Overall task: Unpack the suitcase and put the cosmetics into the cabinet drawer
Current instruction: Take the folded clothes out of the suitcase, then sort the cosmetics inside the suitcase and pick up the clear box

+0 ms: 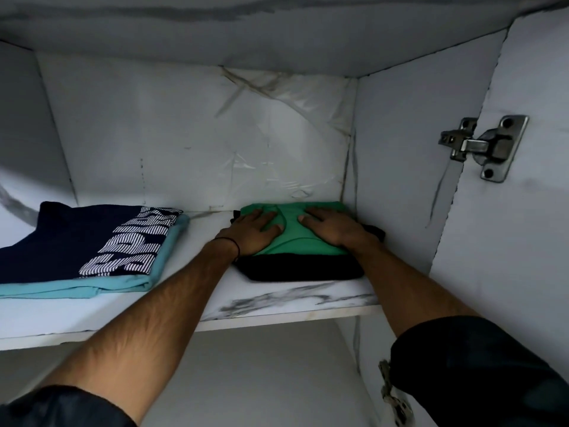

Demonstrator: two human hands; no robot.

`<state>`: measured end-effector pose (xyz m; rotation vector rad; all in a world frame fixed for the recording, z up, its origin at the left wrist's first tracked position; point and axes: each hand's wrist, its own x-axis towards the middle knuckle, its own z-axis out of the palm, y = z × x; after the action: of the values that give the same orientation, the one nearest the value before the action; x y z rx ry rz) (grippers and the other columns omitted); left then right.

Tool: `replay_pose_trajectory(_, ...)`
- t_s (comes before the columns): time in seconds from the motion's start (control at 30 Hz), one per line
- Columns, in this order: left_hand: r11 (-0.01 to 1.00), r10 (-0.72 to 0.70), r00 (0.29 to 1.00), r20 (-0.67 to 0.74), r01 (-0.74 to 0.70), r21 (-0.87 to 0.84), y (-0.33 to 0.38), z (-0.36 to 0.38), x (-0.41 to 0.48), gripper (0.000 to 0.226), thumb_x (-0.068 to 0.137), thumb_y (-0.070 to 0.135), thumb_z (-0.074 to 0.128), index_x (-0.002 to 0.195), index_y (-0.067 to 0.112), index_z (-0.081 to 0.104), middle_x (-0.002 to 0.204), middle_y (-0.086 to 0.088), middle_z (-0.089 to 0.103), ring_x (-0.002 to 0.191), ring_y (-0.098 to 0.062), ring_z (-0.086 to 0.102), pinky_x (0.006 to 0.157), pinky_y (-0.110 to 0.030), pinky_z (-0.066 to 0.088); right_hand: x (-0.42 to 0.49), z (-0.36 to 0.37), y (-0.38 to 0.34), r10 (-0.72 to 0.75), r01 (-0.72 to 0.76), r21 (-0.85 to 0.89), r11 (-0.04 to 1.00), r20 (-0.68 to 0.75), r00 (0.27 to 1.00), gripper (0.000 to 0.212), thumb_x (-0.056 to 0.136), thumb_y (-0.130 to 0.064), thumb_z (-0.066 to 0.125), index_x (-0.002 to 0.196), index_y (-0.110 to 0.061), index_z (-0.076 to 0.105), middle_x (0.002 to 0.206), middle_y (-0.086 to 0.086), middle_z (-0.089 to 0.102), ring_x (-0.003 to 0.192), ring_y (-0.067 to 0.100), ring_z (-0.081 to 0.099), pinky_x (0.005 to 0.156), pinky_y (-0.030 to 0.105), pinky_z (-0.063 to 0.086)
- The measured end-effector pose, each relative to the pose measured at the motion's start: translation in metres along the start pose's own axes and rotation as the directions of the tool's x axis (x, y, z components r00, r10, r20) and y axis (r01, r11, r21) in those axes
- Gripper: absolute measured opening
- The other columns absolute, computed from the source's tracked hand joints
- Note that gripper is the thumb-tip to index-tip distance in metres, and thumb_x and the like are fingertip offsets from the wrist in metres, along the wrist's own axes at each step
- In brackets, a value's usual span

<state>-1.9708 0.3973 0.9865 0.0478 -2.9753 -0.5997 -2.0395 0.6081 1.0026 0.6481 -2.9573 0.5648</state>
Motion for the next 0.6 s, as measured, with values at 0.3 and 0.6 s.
replay_pose_trajectory(0.3,0.966,-0.036,0.958,-0.284,-0.040,-0.257,0.015,-0.017,-0.047,0.058,0.095,0.047,0.053,0.149,0.033,0.038,0.153,-0.003,0.041,0.136,-0.024,0.042,0.111,-0.029,0.033,-0.028,-0.014,-0.019,-0.029,0.043,0.063,0.997,-0.208,0.978,0.053,0.095,-0.051,0.056,0.136,-0.018,0.062,0.141,0.009,0.060,0.127,0.029,0.056,0.105,0.032,0.045)
replay_pose_trajectory(0.6,0.885,-0.176,0.711,-0.681,-0.189,-0.426,-0.010,-0.039,-0.269,0.016,0.090,0.020,0.061,0.097,0.017,0.075,0.087,0.005,0.075,0.077,-0.010,0.071,0.076,-0.034,0.059,-0.194,0.019,-0.177,-0.230,0.478,0.579,0.661,-0.449,0.863,0.017,0.091,-0.014,0.058,0.093,-0.008,0.074,0.087,0.007,0.075,0.078,0.018,0.067,0.073,0.030,0.053)
